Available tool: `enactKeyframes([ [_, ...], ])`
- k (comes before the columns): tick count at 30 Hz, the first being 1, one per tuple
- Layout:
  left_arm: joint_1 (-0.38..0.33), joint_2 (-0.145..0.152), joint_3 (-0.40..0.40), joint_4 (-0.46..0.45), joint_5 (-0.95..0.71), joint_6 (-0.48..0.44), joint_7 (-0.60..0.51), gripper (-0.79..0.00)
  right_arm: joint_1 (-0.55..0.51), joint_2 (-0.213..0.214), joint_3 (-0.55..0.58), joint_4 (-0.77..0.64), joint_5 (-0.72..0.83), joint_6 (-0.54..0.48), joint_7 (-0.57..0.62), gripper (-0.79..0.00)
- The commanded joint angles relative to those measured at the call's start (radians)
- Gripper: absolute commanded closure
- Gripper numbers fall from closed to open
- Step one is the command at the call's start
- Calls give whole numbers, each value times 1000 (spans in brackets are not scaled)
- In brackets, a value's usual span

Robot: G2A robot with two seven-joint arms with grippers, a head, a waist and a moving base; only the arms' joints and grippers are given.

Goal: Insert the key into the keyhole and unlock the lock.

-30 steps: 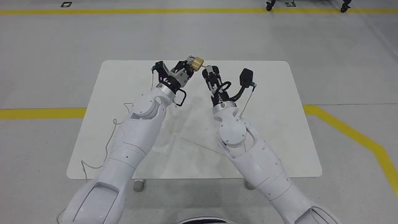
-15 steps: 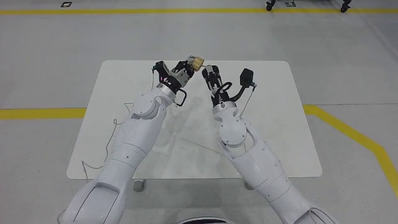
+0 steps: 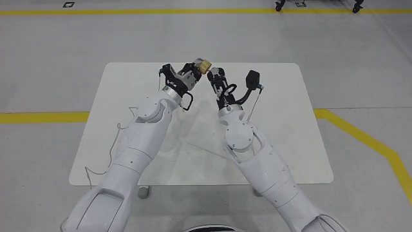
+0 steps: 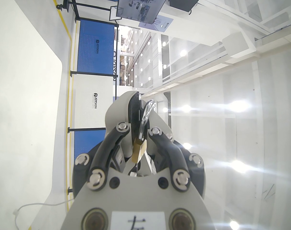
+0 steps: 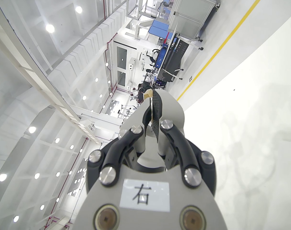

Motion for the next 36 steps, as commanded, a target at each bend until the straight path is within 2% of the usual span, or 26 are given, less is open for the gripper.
enactKeyframes([
  [1,-1,-1,-2,3,-10,5,-6,0,-1,-1,2,1,-3,0,1,0],
  [20,-20,-2,-10,35,-8,23,-38,0,-32,-7,37,-21,-32,-36,-10,0],
  [25,12,6,-27,-13,33,-4,1,0,-40,-6,44,-29,-21,-47,9,0],
  [29,36,14,-48,-43,13,-8,-72,0,-68,-1,87,-60,9,-67,40,0],
  [36,48,30,-68,-36,74,-84,-192,0,-113,4,113,-106,-8,-95,68,0],
])
